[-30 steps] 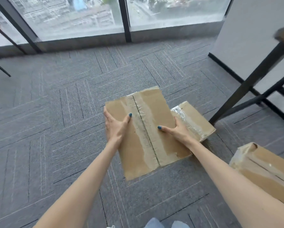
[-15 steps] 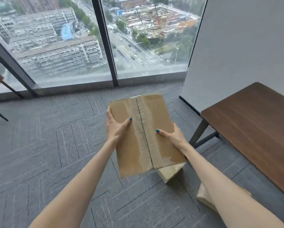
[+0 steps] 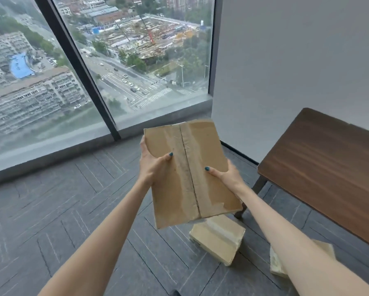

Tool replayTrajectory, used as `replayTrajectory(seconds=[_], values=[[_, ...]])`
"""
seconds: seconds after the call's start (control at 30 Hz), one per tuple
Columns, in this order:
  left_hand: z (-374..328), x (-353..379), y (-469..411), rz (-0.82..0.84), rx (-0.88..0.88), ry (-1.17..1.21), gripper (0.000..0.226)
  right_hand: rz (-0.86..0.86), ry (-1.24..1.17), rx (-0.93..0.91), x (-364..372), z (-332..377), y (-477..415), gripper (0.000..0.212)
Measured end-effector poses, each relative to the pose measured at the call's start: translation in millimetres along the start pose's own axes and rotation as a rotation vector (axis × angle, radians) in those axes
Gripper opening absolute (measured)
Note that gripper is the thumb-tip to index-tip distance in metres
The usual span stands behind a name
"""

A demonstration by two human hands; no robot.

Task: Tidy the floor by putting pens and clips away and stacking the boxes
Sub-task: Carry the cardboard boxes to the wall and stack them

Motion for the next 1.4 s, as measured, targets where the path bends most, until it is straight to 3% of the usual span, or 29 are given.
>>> replayTrajectory(seconds=[0.4,0.7,0.97,1.23,1.4], values=[[-3.2,148.1,-155.5,0.207,0.041,-0.049,0.100,-0.145,-0.037,0.095,-8.3,-16.2,-166.2,0.071],[55.4,298.2,-259.1,0.332,0.049,-0.089,0.102,-0.195,-0.083,0.186,-9.9,-96.2,-318.4,0.078],[169.1,447.2,-350.4,0.452,0.052,-0.121,0.103,-0.283,-0.106,0.247,18.6,-220.2,-454.7,0.069],[353.3,604.8,-425.2,0.557,0.040,-0.109,0.103,-0.378,-0.057,0.272,63.5,-397.0,-588.3,0.059],[457.4,677.8,-446.7,0.624,0.037,-0.126,0.105,-0.404,-0.047,0.316,89.4,-500.7,-635.9,0.066]])
Point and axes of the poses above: each hand's wrist, its own y-axis away from the middle knuckle, its own x-axis out of the palm, z = x × y, the point moved 5 cm from there along -y, towards the middle knuckle, and after that the axes turned 10 degrees about -z, right-handed, at the moved point
